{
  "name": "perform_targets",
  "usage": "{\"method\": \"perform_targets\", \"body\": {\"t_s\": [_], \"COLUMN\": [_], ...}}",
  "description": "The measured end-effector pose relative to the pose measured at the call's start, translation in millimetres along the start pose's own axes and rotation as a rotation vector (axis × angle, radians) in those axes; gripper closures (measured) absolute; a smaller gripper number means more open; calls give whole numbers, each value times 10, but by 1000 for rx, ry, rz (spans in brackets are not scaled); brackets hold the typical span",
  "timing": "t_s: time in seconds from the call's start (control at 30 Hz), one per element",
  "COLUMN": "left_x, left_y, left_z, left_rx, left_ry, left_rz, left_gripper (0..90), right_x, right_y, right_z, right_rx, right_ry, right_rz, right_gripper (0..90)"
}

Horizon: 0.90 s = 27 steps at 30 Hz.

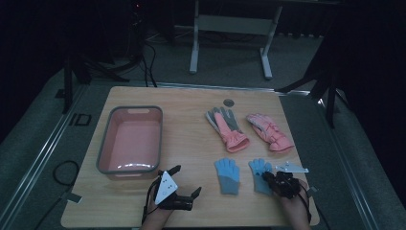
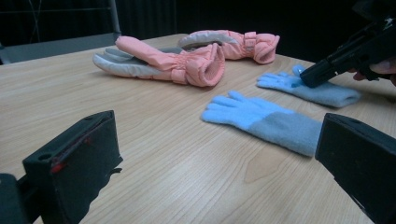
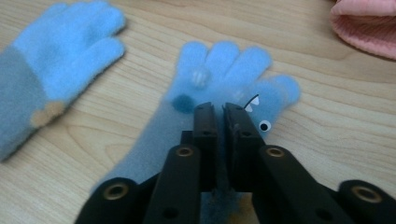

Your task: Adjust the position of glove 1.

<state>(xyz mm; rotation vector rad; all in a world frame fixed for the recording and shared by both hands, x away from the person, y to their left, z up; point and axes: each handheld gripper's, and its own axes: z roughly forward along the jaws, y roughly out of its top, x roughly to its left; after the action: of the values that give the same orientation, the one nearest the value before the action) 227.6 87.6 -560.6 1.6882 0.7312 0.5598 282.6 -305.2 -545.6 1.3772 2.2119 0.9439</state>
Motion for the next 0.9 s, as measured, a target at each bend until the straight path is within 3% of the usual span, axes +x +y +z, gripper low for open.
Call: {"method": "perform_targets", "body": {"t_s": [0.13,0.23,0.27,0.3,0.33,0.5,0.57,0.63,0.7,0.9], "left_x": [-2,-3,-3,-1,-2,-3,-4,-4,-3,-3], "left_y": [0,0,0,0,0,1,2,3,3,2], "left_z": [-1,1,1,-1,-1,2,4,7,6,5], "left_rx": [0,0,0,1,0,3,6,7,5,3], "left_ry": [0,-1,-1,-1,0,0,-1,-2,-2,0], "left_rz": [4,1,1,5,5,3,5,4,2,1], "left_gripper": [0,0,0,0,0,0,0,0,0,0], "right_x": [-18,-22,-22,-22,-25,-97,-110,-65,-25,25], "right_y": [42,85,85,96,96,52,6,-4,-22,-10], "right_z": [-56,-101,-101,-93,-74,63,99,93,92,66], "right_rx": [-1,-27,-27,-26,-20,4,-28,-31,-42,-48], "right_ry": [-4,53,53,84,87,106,112,94,81,34], "right_rz": [-52,-119,-119,-165,-182,-170,-164,-182,-183,-148], "right_gripper": [686,614,614,599,600,578,620,733,790,851]}}
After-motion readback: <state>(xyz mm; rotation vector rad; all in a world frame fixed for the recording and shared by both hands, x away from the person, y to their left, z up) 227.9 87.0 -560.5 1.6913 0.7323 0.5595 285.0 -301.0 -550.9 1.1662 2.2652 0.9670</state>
